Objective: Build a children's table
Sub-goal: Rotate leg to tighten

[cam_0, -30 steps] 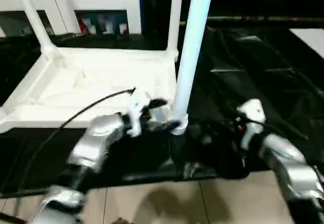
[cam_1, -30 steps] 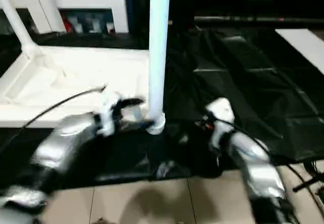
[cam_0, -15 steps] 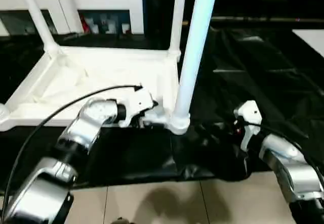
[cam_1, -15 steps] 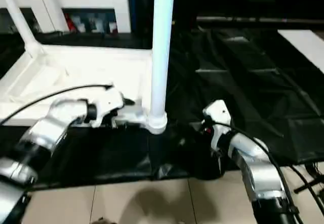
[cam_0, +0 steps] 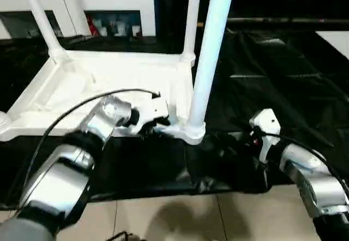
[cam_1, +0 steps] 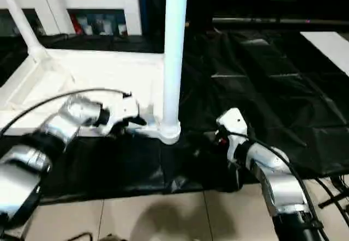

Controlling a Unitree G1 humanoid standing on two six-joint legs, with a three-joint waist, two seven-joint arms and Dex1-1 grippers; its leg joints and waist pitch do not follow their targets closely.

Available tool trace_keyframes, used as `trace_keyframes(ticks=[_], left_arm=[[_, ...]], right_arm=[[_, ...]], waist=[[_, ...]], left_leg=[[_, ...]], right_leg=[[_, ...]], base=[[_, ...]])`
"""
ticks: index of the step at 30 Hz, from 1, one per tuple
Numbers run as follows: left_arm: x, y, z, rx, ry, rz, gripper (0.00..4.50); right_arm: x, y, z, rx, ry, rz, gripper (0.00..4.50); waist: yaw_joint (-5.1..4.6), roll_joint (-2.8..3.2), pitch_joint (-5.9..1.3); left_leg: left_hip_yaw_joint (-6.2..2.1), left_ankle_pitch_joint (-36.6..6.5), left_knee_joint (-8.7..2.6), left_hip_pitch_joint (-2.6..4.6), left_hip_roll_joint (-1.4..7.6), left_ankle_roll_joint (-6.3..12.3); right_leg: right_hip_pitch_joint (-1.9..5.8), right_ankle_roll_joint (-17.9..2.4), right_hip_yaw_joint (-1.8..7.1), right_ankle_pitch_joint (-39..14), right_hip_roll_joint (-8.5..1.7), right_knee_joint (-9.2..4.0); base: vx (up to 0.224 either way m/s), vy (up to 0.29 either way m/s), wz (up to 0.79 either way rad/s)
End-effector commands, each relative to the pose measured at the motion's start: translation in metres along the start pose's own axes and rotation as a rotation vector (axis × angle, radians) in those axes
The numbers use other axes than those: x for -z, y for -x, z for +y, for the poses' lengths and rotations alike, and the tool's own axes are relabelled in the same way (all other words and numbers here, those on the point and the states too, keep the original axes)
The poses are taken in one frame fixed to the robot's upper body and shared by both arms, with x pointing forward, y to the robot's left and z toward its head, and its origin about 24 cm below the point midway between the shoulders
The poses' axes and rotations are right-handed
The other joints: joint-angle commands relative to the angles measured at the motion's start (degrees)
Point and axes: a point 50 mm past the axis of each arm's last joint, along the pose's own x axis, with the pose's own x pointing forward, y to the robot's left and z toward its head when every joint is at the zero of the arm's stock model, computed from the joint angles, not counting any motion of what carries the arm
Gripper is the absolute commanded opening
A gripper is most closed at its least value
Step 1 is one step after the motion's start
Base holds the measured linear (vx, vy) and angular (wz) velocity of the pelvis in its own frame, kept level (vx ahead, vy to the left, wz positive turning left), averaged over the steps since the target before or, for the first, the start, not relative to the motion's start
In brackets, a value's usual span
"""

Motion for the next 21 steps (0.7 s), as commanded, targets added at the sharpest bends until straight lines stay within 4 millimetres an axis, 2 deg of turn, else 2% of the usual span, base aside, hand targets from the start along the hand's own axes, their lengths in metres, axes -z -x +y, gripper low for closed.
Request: trace_keyframes(ticks=[1, 2, 3, 4, 5, 6, 8, 9, 11, 12, 13, 15, 16, 19, 21], left_arm=[[-0.001, 0.003, 0.003, 0.013, -0.019, 0.022, 2.03], [-0.001, 0.004, 0.003, 0.018, -0.017, 0.027, 1.95], [-0.001, 0.004, 0.004, 0.021, -0.018, 0.035, 1.91], [-0.001, 0.004, 0.004, 0.021, -0.018, 0.035, 1.84], [0.000, 0.004, 0.005, 0.018, -0.018, 0.046, 1.72], [0.001, 0.004, 0.005, 0.024, -0.018, 0.063, 1.51], [0.003, 0.004, 0.006, 0.027, 0.001, 0.072, 1.51], [0.004, 0.004, 0.005, 0.033, 0.000, 0.082, 1.46], [0.006, 0.005, 0.005, 0.035, 0.000, 0.101, 1.26], [0.008, 0.006, 0.005, 0.041, 0.002, 0.108, 1.14], [0.008, 0.006, 0.005, 0.043, 0.003, 0.109, 1.09], [0.008, 0.008, 0.006, 0.049, 0.016, 0.107, 0.96], [0.008, 0.008, 0.006, 0.050, 0.023, 0.105, 0.70], [0.010, 0.009, 0.006, 0.053, 0.031, 0.121, 0.59], [0.013, 0.009, 0.007, 0.021, 0.055, 0.145, 0.28]], right_arm=[[-0.001, 0.002, 0.000, -0.008, 0.020, 0.010, 3.16], [0.000, 0.002, 0.000, -0.006, 0.021, 0.011, 3.16], [0.001, 0.003, 0.000, -0.001, 0.020, 0.013, 3.16], [0.001, 0.003, 0.000, -0.001, 0.020, 0.013, 3.16], [0.001, 0.004, 0.000, 0.006, 0.020, 0.014, 3.16], [0.003, 0.005, 0.000, 0.024, 0.016, 0.012, 3.16], [0.004, 0.004, 0.003, 0.026, 0.009, 0.008, 3.16], [0.004, 0.003, 0.004, 0.024, 0.007, 0.006, 3.16], [0.005, 0.001, 0.007, 0.022, 0.003, 0.002, 3.16], [0.005, 0.000, 0.009, 0.026, 0.002, 0.000, 3.16], [0.005, 0.000, 0.009, 0.026, 0.001, -0.001, 3.16], [0.006, 0.001, 0.011, 0.026, -0.002, -0.001, 3.16], [0.007, 0.001, 0.012, 0.026, -0.002, 0.001, 3.16], [0.009, 0.001, 0.014, 0.028, -0.001, 0.006, 3.16], [0.009, 0.001, 0.015, 0.030, -0.002, 0.006, 3.16]], waist=[[0.23, 0.11, -4.15], [0.26, 0.10, -4.13], [0.27, 1.51, -4.16], [0.07, 0.77, -4.10], [0.13, 0.79, -4.14], [0.23, 1.26, -4.07], [0.20, 1.14, -4.06], [0.25, 1.67, -4.08], [0.23, 1.75, -4.10], [0.32, 2.15, -4.12], [0.30, 2.05, -4.13], [0.31, 2.50, -4.14], [0.32, 2.45, -4.14], [0.32, 2.44, -4.11], [0.24, 2.46, -4.14]], left_leg=[[-0.85, -3.2, -3.21, 0.41, 1.96, 4.69], [-0.83, -3.3, -3.19, 0.42, 1.92, 4.80], [-0.94, -4.2, -3.25, 0.69, 2.10, 4.52], [-0.92, -5.0, -3.24, 0.52, 1.95, 4.29], [-0.94, -4.9, -3.25, 0.48, 1.92, 4.34], [-0.91, -5.2, -3.17, 0.48, 1.81, 4.43], [-0.94, -5.1, -3.16, 0.34, 1.71, 4.30], [-0.98, -4.8, -3.10, 0.31, 1.65, 4.41], [-0.97, -4.9, -3.09, 0.32, 1.67, 4.50], [-1.04, -4.8, -3.08, 0.32, 1.68, 4.48], [-1.04, -4.9, -3.13, 0.31, 1.78, 4.53], [-1.03, -4.8, -3.07, 0.30, 1.72, 4.61], [-1.02, -4.7, -3.06, 0.23, 1.70, 4.63], [-1.00, -4.8, -3.06, 0.19, 1.63, 4.63], [-1.03, -4.8, -3.12, 0.22, 1.76, 4.75]], right_leg=[[3.79, -17.0, 2.67, 13.0, -4.56, -3.64], [3.78, -17.0, 2.64, 12.8, -4.55, -3.68], [3.52, -17.4, 2.54, 12.5, -4.61, -3.86], [3.83, -17.6, 2.55, 12.7, -4.39, -3.80], [3.94, -17.7, 2.56, 12.7, -4.46, -3.77], [3.83, -17.4, 2.55, 11.7, -4.51, -4.03], [4.04, -17.3, 2.55, 11.4, -4.48, -3.99], [3.96, -17.2, 2.50, 11.0, -4.49, -3.98], [3.96, -17.0, 2.48, 10.6, -4.44, -4.11], [3.95, -17.0, 2.46, 10.6, -4.47, -4.05], [3.94, -17.0, 2.45, 10.7, -4.47, -4.09], [3.91, -17.1, 2.44, 10.6, -4.47, -4.07], [3.98, -17.0, 2.44, 10.7, -4.46, -4.08], [3.95, -16.8, 2.41, 10.2, -4.43, -4.15], [3.88, -16.9, 2.37, 10.3, -4.45, -4.09]], base=[[0.000, 0.000, 0.00], [0.000, 0.000, 0.00], [0.000, 0.000, 0.00], [0.000, 0.000, 0.00], [0.000, 0.000, 0.00], [0.000, 0.000, 0.00], [0.000, 0.000, 0.00], [0.000, 0.000, 0.00], [0.000, 0.000, 0.00], [0.000, 0.000, 0.00], [0.000, 0.000, 0.00], [0.000, 0.000, 0.00], [0.000, 0.000, 0.00], [0.000, 0.000, 0.00], [0.000, 0.000, 0.00]])
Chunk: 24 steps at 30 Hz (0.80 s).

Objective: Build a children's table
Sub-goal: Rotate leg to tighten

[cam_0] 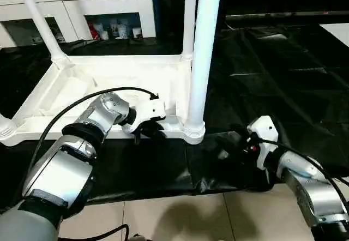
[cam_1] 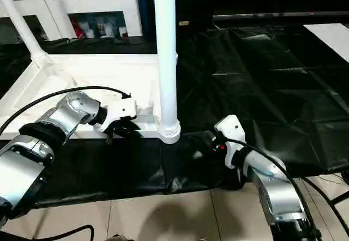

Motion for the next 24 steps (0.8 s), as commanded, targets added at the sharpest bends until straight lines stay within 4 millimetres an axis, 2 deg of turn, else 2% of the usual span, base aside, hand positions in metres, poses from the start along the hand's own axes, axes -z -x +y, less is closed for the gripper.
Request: trace_keyframes(ticks=[1, 2, 3, 5, 7, 8, 13, 14, 15, 16, 17, 18, 19, 20, 21, 22, 23, 24], left_arm=[[0.000, 0.004, 0.005, -0.045, 0.028, 0.033, 0.20], [0.000, 0.003, 0.006, -0.059, 0.053, 0.023, 0.20], [0.000, 0.002, 0.006, -0.061, 0.070, 0.013, 0.12], [0.001, 0.000, 0.005, -0.077, 0.124, -0.004, 0.05], [0.002, -0.001, 0.004, -0.080, 0.177, -0.021, 0.05], [0.003, -0.002, 0.003, -0.079, 0.216, -0.032, 0.05], [0.008, -0.008, -0.012, -0.042, 0.343, -0.090, 0.05], [0.009, -0.009, -0.015, -0.044, 0.349, -0.099, 0.05], [0.009, -0.009, -0.018, -0.049, 0.357, -0.110, 0.05], [0.009, -0.009, -0.018, -0.049, 0.357, -0.110, 0.05], [0.007, -0.013, -0.028, -0.037, 0.357, -0.149, 0.05], [0.006, -0.015, -0.035, -0.034, 0.354, -0.170, 0.05], [0.006, -0.018, -0.041, -0.027, 0.340, -0.190, 0.05], [0.008, -0.020, -0.045, -0.028, 0.338, -0.195, 0.05], [0.008, -0.020, -0.045, -0.028, 0.338, -0.195, 0.05], [0.009, -0.022, -0.048, -0.035, 0.317, -0.201, 0.05], [0.007, -0.024, -0.053, -0.042, 0.285, -0.211, 0.05], [0.007, -0.024, -0.055, -0.045, 0.283, -0.211, 0.05]], right_arm=[[-0.005, 0.000, 0.003, -0.001, 0.024, -0.017, 3.16], [-0.005, 0.000, 0.002, -0.001, 0.024, -0.016, 3.16], [-0.005, 0.000, 0.002, 0.000, 0.025, -0.015, 3.16], [-0.007, -0.002, 0.000, 0.003, 0.029, -0.017, 3.16], [-0.009, -0.003, -0.001, 0.004, 0.028, -0.021, 3.16], [-0.010, -0.004, -0.002, 0.005, 0.026, -0.023, 3.16], [-0.012, -0.008, -0.001, -0.013, 0.008, -0.023, 3.16], [-0.013, -0.008, -0.001, -0.018, -0.004, -0.026, 3.16], [-0.014, -0.009, 0.000, -0.025, -0.022, -0.031, 3.16], [-0.014, -0.009, 0.000, -0.025, -0.022, -0.031, 3.16], [-0.017, -0.010, 0.001, -0.034, -0.036, -0.043, 3.16], [-0.018, -0.010, 0.000, -0.040, -0.032, -0.043, 3.16], [-0.018, -0.009, -0.002, -0.044, -0.027, -0.039, 3.16], [-0.018, -0.008, -0.003, -0.051, -0.027, -0.037, 3.16], [-0.018, -0.008, -0.003, -0.051, -0.027, -0.037, 3.16], [-0.018, -0.008, -0.004, -0.061, -0.025, -0.034, 3.16], [-0.018, -0.007, -0.005, -0.072, -0.020, -0.029, 3.16], [-0.018, -0.007, -0.005, -0.076, -0.021, -0.027, 3.16]], waist=[[0.21, -0.59, -4.05], [0.26, -0.76, -4.02], [0.26, -0.51, -3.94], [0.19, -1.11, -3.90], [0.17, -1.06, -3.92], [0.10, -1.22, -3.95], [-0.05, -1.42, -3.99], [-0.12, -1.34, -3.95], [-0.18, -1.53, -3.94], [-0.28, -1.34, -3.92], [-0.31, -1.81, -3.90], [-0.51, -2.07, -3.84], [-0.52, -2.21, -3.80], [-0.52, -2.21, -3.78], [-0.45, -1.85, -3.77], [-0.40, -1.80, -3.72], [-0.31, -2.69, -3.64], [-0.17, -2.34, -3.58]], left_leg=[[-0.91, -5.0, -3.16, 0.26, 1.76, 4.49], [-0.91, -5.0, -3.21, 0.32, 1.81, 4.56], [-0.94, -5.1, -3.23, 0.29, 1.79, 4.72], [-0.86, -4.9, -3.26, 0.19, 1.75, 4.87], [-0.81, -4.1, -3.13, 0.11, 1.69, 5.40], [-0.79, -3.7, -3.15, 0.10, 1.71, 5.52], [-0.79, -1.9, -3.05, -0.13, 1.86, 7.32], [-0.79, -1.8, -3.11, -0.13, 1.93, 7.42], [-0.80, -1.9, -3.13, -0.09, 1.97, 7.66], [-0.77, -1.8, -3.11, -0.08, 2.03, 7.88], [-0.64, -2.1, -3.15, 0.05, 2.05, 7.82], [-0.73, -2.0, -3.33, -0.17, 2.28, 7.81], [-0.63, -2.2, -3.28, -0.05, 2.26, 7.85], [-0.63, -2.3, -3.27, -0.09, 2.29, 7.72], [-0.54, -2.2, -3.22, 0.04, 2.21, 7.75], [-0.52, -2.5, -3.25, 0.12, 2.24, 7.61], [-0.44, -3.0, -3.39, 0.15, 2.32, 7.40], [-0.55, -3.5, -3.49, 0.14, 2.42, 6.96]], right_leg=[[3.88, -16.8, 2.46, 10.1, -4.41, -4.11], [3.84, -16.8, 2.44, 9.7, -4.46, -4.07], [3.76, -16.8, 2.42, 8.5, -4.53, -4.22], [3.85, -16.6, 2.49, 7.5, -4.52, -4.32], [3.78, -16.9, 2.51, 7.4, -4.64, -4.19], [3.81, -16.9, 2.51, 7.6, -4.61, -4.14], [3.74, -17.2, 2.45, 9.0, -4.66, -3.87], [3.66, -17.2, 2.42, 8.8, -4.64, -3.89], [3.61, -17.2, 2.39, 8.2, -4.61, -3.86], [3.44, -17.1, 2.40, 7.5, -4.58, -4.00], [3.40, -17.1, 2.41, 7.0, -4.49, -4.10], [3.46, -16.9, 2.38, 6.6, -4.63, -3.97], [3.29, -16.6, 2.43, 5.2, -4.66, -4.16], [3.30, -16.4, 2.45, 4.6, -4.69, -4.10], [3.05, -16.1, 2.48, 3.9, -4.50, -4.25], [2.95, -15.9, 2.51, 3.3, -4.47, -4.35], [2.92, -15.4, 2.53, 2.4, -4.45, -4.42], [2.94, -14.9, 2.53, 1.4, -4.59, -4.44]], base=[[0.000, 0.000, 0.00], [0.000, 0.000, 0.00], [0.000, 0.000, 0.00], [0.000, 0.000, 0.00], [0.000, 0.000, 0.00], [0.000, 0.000, 0.00], [0.000, 0.000, 0.00], [0.000, 0.000, 0.00], [0.000, 0.000, 0.00], [0.000, 0.000, 0.00], [0.000, 0.000, 0.00], [0.000, 0.000, 0.00], [0.000, 0.000, 0.00], [0.000, 0.000, 0.00], [0.000, 0.000, 0.00], [0.000, 0.000, 0.00], [0.000, 0.000, 0.00], [0.000, 0.000, 0.00]])
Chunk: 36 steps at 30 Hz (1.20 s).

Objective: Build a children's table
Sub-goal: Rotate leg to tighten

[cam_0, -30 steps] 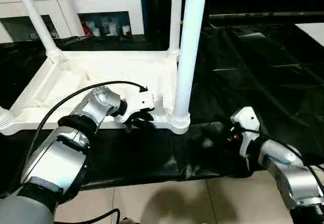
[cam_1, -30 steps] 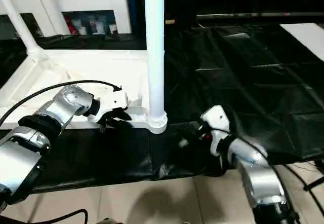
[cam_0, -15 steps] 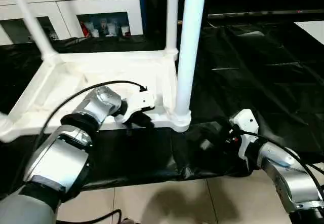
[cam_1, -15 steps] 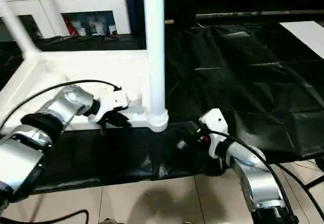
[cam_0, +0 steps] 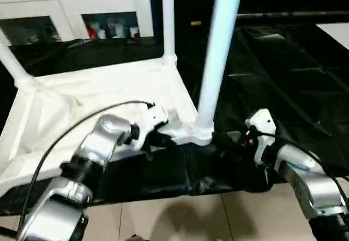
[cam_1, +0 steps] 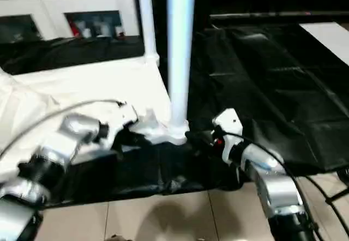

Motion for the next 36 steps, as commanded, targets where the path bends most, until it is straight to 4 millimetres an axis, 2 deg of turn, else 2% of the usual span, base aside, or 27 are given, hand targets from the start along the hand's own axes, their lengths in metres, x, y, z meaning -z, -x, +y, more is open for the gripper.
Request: trace_keyframes(ticks=[1, 2, 3, 5, 9, 10, 12, 13, 15, 18, 20, 23, 26, 27, 29, 30, 33, 36], left_arm=[[0.011, -0.004, -0.007, 0.010, 0.036, 0.017, 0.05], [0.011, -0.005, -0.009, 0.010, 0.015, 0.009, 0.05], [0.010, -0.007, -0.010, -0.012, -0.003, 0.011, 0.05], [0.008, -0.008, -0.010, -0.019, -0.031, 0.001, 0.05], [-0.003, -0.006, -0.002, -0.054, -0.054, -0.043, 0.05], [-0.003, -0.005, -0.001, -0.056, -0.065, -0.039, 0.31], [-0.004, -0.003, 0.003, -0.065, -0.075, -0.025, 0.47], [-0.004, -0.001, 0.004, -0.058, -0.095, -0.013, 0.61], [-0.007, 0.002, 0.006, -0.046, -0.126, -0.008, 0.69], [-0.008, 0.003, 0.009, -0.048, -0.136, -0.004, 0.69], [-0.009, 0.004, 0.011, -0.048, -0.139, 0.001, 0.69], [-0.007, 0.005, 0.014, -0.052, -0.141, 0.010, 0.69], [-0.005, 0.005, 0.017, -0.054, -0.127, 0.015, 0.69], [-0.004, 0.005, 0.017, -0.050, -0.113, 0.008, 0.53], [-0.004, 0.005, 0.018, -0.047, -0.097, 0.001, 0.53], [-0.004, 0.005, 0.018, -0.045, -0.095, -0.001, 0.31], [-0.004, 0.004, 0.018, -0.041, -0.078, -0.013, 0.17], [-0.007, 0.001, 0.012, 0.013, -0.095, -0.060, 0.00]], right_arm=[[0.001, 0.001, -0.002, -0.012, -0.011, 0.011, 3.16], [0.000, 0.001, -0.003, -0.016, -0.004, 0.015, 3.16], [-0.001, 0.000, -0.005, -0.021, 0.003, 0.017, 3.16], [-0.003, 0.000, -0.006, -0.024, 0.005, 0.015, 3.16], [-0.008, -0.002, -0.011, -0.028, 0.026, 0.013, 3.16], [-0.008, -0.002, -0.011, -0.028, 0.027, 0.013, 3.16], [-0.008, -0.002, -0.011, -0.033, 0.032, 0.018, 3.16], [-0.008, -0.002, -0.011, -0.038, 0.034, 0.021, 3.16], [-0.008, -0.002, -0.010, -0.051, 0.034, 0.023, 3.16], [-0.007, -0.002, -0.009, -0.061, 0.035, 0.024, 3.16], [-0.007, -0.002, -0.009, -0.063, 0.038, 0.026, 3.16], [-0.008, -0.003, -0.009, -0.063, 0.038, 0.025, 3.16], [-0.007, -0.001, -0.011, -0.062, 0.039, 0.024, 3.16], [-0.008, -0.001, -0.011, -0.062, 0.037, 0.022, 3.16], [-0.008, 0.000, -0.011, -0.066, 0.028, 0.015, 3.16], [-0.008, 0.000, -0.010, -0.074, 0.015, 0.009, 3.41], [-0.010, -0.001, -0.010, -0.098, -0.013, -0.011, 3.51], [-0.009, -0.006, -0.008, -0.137, -0.004, -0.007, 3.88]], waist=[[0.13, -1.56, -3.45], [0.15, -1.54, -3.46], [0.04, -1.85, -3.45], [0.09, -1.88, -3.51], [0.12, -2.09, -3.46], [0.18, -2.03, -3.48], [0.18, -2.17, -3.49], [0.37, -1.99, -3.59], [0.36, -2.06, -3.62], [0.30, -1.95, -3.55], [0.27, -2.16, -3.56], [0.29, -1.83, -3.54], [0.21, -2.01, -3.61], [0.14, -2.07, -3.64], [0.14, -2.06, -3.66], [0.13, -2.18, -3.66], [0.17, -2.18, -3.67], [0.12, -2.41, -3.63]], left_leg=[[-0.61, -3.8, -3.51, 0.24, 2.34, 6.36], [-0.58, -3.7, -3.48, 0.21, 2.21, 6.13], [-0.53, -3.7, -3.50, 0.12, 2.16, 6.07], [-0.52, -3.1, -3.44, 0.20, 2.08, 6.07], [-0.39, -3.1, -3.36, 0.19, 1.92, 6.15], [-0.39, -3.5, -3.38, 0.30, 1.97, 5.92], [-0.40, -3.0, -3.38, 0.20, 1.94, 5.83], [-0.39, -2.7, -3.28, 0.26, 1.90, 5.87], [-0.45, -2.6, -3.32, 0.17, 1.98, 5.76], [-0.50, -2.7, -3.35, 0.26, 2.01, 5.56], [-0.50, -2.9, -3.36, 0.26, 2.02, 5.46], [-0.55, -3.8, -3.40, 0.32, 2.06, 4.96], [-0.53, -3.9, -3.37, 0.32, 1.99, 4.71], [-0.53, -3.4, -3.31, 0.27, 1.98, 4.94], [-0.51, -3.4, -3.27, 0.28, 1.97, 5.14], [-0.52, -3.2, -3.28, 0.26, 1.99, 5.34], [-0.51, -3.2, -3.23, 0.28, 2.06, 5.74], [-0.48, -3.1, -3.26, 0.28, 2.04, 5.89]], right_leg=[[2.91, -14.3, 2.55, 0.3, -4.52, -4.33], [2.87, -13.9, 2.55, 0.0, -4.47, -4.39], [2.93, -13.8, 2.57, 0.0, -4.45, -4.45], [2.88, -13.5, 2.59, 0.4, -4.42, -4.41], [2.77, -13.2, 2.62, -0.1, -4.36, -4.45], [2.69, -13.0, 2.63, -0.9, -4.40, -4.49], [2.77, -12.7, 2.64, -0.5, -4.32, -4.41], [2.73, -12.8, 2.66, 0.2, -4.37, -4.34], [2.79, -13.0, 2.65, 1.3, -4.40, -4.22], [2.73, -13.6, 2.60, 2.4, -4.34, -4.13], [2.85, -14.0, 2.63, 3.1, -4.38, -4.09], [2.93, -14.3, 2.67, 2.5, -4.53, -4.15], [3.03, -14.4, 2.67, 3.0, -4.41, -4.13], [3.05, -14.7, 2.65, 4.2, -4.38, -3.98], [3.07, -14.9, 2.67, 4.5, -4.44, -3.99], [3.11, -15.1, 2.64, 4.7, -4.42, -3.96], [3.10, -15.4, 2.65, 4.6, -4.49, -3.92], [3.05, -15.5, 2.59, 4.1, -4.47, -3.97]], base=[[0.000, 0.000, 0.00], [0.000, 0.000, 0.00], [0.000, 0.000, 0.00], [0.000, 0.000, 0.00], [0.000, 0.000, 0.00], [0.000, 0.000, 0.00], [0.000, 0.000, 0.00], [0.000, 0.000, 0.00], [0.000, 0.000, 0.00], [0.000, 0.000, 0.00], [0.000, 0.000, 0.00], [0.000, 0.000, 0.00], [0.000, 0.000, 0.00], [0.000, 0.000, 0.00], [0.000, 0.000, 0.00], [0.000, 0.000, 0.00], [0.000, 0.000, 0.00], [0.000, 0.000, 0.00]])
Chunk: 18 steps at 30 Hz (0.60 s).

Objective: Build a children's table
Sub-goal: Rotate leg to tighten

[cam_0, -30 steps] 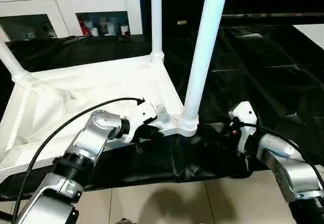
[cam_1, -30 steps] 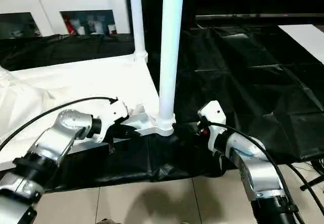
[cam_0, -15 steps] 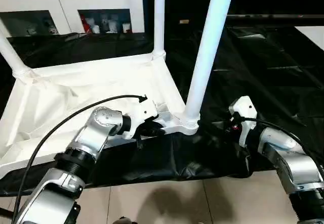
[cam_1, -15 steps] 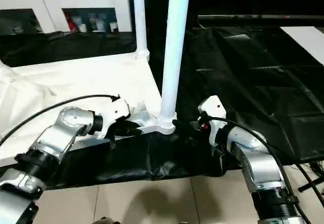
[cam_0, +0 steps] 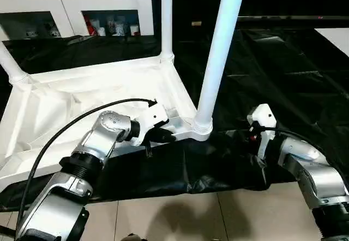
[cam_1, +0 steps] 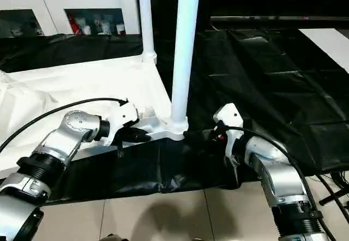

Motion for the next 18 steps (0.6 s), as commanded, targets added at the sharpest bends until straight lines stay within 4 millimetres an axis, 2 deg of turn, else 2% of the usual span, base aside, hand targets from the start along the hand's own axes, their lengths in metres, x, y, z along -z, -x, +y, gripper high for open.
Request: trace_keyframes(ticks=[1, 2, 5, 7, 10, 11, 12, 13, 17, 18], left_arm=[[-0.003, -0.002, -0.004, 0.039, -0.007, -0.062, 0.00], [-0.004, -0.003, -0.007, 0.057, -0.015, -0.068, 0.00], [-0.005, -0.005, -0.010, 0.080, -0.029, -0.071, 0.00], [-0.005, -0.007, -0.015, 0.112, -0.051, -0.070, 0.00], [-0.005, -0.007, -0.016, 0.118, -0.053, -0.066, 0.00], [-0.004, -0.007, -0.017, 0.125, -0.055, -0.062, 0.00], [-0.004, -0.008, -0.017, 0.126, -0.055, -0.062, 0.00], [-0.004, -0.008, -0.018, 0.127, -0.053, -0.065, 0.00], [-0.004, -0.006, -0.019, 0.133, -0.048, -0.066, 0.00], [-0.003, -0.006, -0.019, 0.134, -0.047, -0.065, 0.00]], right_arm=[[-0.001, -0.005, 0.001, -0.049, 0.013, 0.007, 3.91], [0.000, -0.007, 0.002, -0.066, 0.023, 0.017, 3.91], [0.000, -0.010, 0.002, -0.065, 0.045, 0.030, 4.31], [0.001, -0.018, -0.003, -0.032, 0.116, 0.063, 4.43], [0.001, -0.021, -0.003, -0.041, 0.123, 0.074, 4.43], [-0.001, -0.025, -0.003, -0.047, 0.116, 0.066, 4.43], [-0.002, -0.027, -0.004, -0.045, 0.111, 0.059, 4.43], [-0.004, -0.028, -0.005, -0.049, 0.105, 0.050, 4.43], [-0.004, -0.032, -0.004, -0.097, 0.076, 0.037, 4.43], [-0.003, -0.032, -0.004, -0.103, 0.075, 0.038, 4.27]], waist=[[0.19, -1.30, -3.98], [0.18, -1.25, -4.00], [0.30, -1.49, -4.09], [0.34, -1.60, -4.11], [0.53, -1.50, -4.03], [0.55, -1.78, -4.02], [0.55, -1.71, -4.02], [0.46, -2.02, -4.02], [0.58, -2.04, -4.09], [0.60, -2.04, -4.14]], left_leg=[[-0.52, -3.5, -3.27, 0.25, 2.04, 5.77], [-0.51, -3.5, -3.23, 0.21, 2.02, 5.74], [-0.48, -1.7, -3.17, 0.20, 2.11, 6.47], [-0.42, -1.3, -3.13, 0.24, 2.13, 6.46], [-0.34, -1.9, -3.18, 0.45, 2.20, 6.38], [-0.36, -1.8, -3.21, 0.33, 2.14, 6.45], [-0.39, -1.7, -3.25, 0.30, 2.14, 6.44], [-0.37, -1.8, -3.23, 0.24, 2.13, 6.47], [-0.33, -1.4, -3.16, 0.27, 2.14, 6.79], [-0.34, -0.8, -3.11, 0.22, 2.15, 7.03]], right_leg=[[3.12, -15.6, 2.55, 3.1, -4.48, -4.17], [3.14, -15.6, 2.57, 3.0, -4.53, -4.20], [3.11, -15.5, 2.56, 5.1, -4.44, -3.86], [2.93, -15.6, 2.49, 5.0, -4.55, -3.80], [2.83, -15.5, 2.58, 3.5, -4.52, -3.86], [2.91, -15.3, 2.54, 3.4, -4.50, -3.79], [2.92, -15.2, 2.52, 3.4, -4.51, -3.79], [2.95, -15.1, 2.52, 3.3, -4.53, -3.80], [2.97, -15.1, 2.54, 4.1, -4.55, -3.66], [2.97, -15.2, 2.54, 4.9, -4.57, -3.55]], base=[[0.000, 0.000, 0.00], [0.000, 0.000, 0.00], [0.000, 0.000, 0.00], [0.000, 0.000, 0.00], [0.000, 0.000, 0.00], [0.000, 0.000, 0.00], [0.000, 0.000, 0.00], [0.000, 0.000, 0.00], [0.000, 0.000, 0.00], [0.000, 0.000, 0.00]])
